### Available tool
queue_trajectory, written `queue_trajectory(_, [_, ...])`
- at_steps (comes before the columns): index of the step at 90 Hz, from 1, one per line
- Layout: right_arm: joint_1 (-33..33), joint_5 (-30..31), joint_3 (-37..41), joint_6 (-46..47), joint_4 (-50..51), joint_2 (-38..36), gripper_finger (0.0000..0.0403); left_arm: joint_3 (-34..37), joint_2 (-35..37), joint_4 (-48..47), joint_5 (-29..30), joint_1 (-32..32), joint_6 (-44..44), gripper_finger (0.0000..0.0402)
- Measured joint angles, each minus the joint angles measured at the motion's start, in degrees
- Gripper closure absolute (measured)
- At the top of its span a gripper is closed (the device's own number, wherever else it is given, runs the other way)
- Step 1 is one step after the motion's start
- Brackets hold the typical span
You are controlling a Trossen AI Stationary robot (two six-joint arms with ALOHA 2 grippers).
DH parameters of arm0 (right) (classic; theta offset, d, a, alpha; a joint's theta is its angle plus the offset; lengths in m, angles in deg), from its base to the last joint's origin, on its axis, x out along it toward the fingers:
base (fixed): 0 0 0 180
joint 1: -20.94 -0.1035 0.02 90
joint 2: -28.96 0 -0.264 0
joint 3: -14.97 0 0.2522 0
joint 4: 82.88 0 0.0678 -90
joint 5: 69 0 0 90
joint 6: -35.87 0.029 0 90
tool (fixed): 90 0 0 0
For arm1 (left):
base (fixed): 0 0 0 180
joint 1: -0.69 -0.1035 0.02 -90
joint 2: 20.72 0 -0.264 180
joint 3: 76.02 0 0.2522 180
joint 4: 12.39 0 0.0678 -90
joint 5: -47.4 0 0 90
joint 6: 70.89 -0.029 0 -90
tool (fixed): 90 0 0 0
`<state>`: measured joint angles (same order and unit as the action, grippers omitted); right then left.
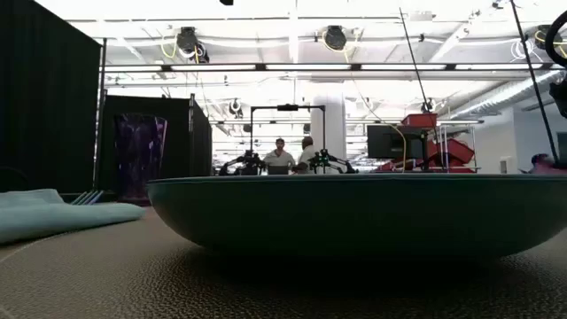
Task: Set table place
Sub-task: Put the blue spoon beside the blue knife on the table
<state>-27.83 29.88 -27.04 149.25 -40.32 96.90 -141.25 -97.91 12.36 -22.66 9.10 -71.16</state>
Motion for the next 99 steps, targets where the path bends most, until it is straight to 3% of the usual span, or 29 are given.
queue_trajectory(40, [0.0,0.1,0.0,0.5,1.4,0.0,0.0327,0.0,0.0,0.0,0.0,0.9,0.0,0.0127])
queue_trajectory(58, [0.0,3.2,0.0,-0.5,-1.2,0.0,0.0326,0.0,0.0,0.1,0.0,1.0,0.0,0.0127])
queue_trajectory(99, [0.1,3.4,0.0,0.4,-0.9,4.3,0.0326,0.0,0.0,0.0,0.0,1.4,0.0,0.0127])
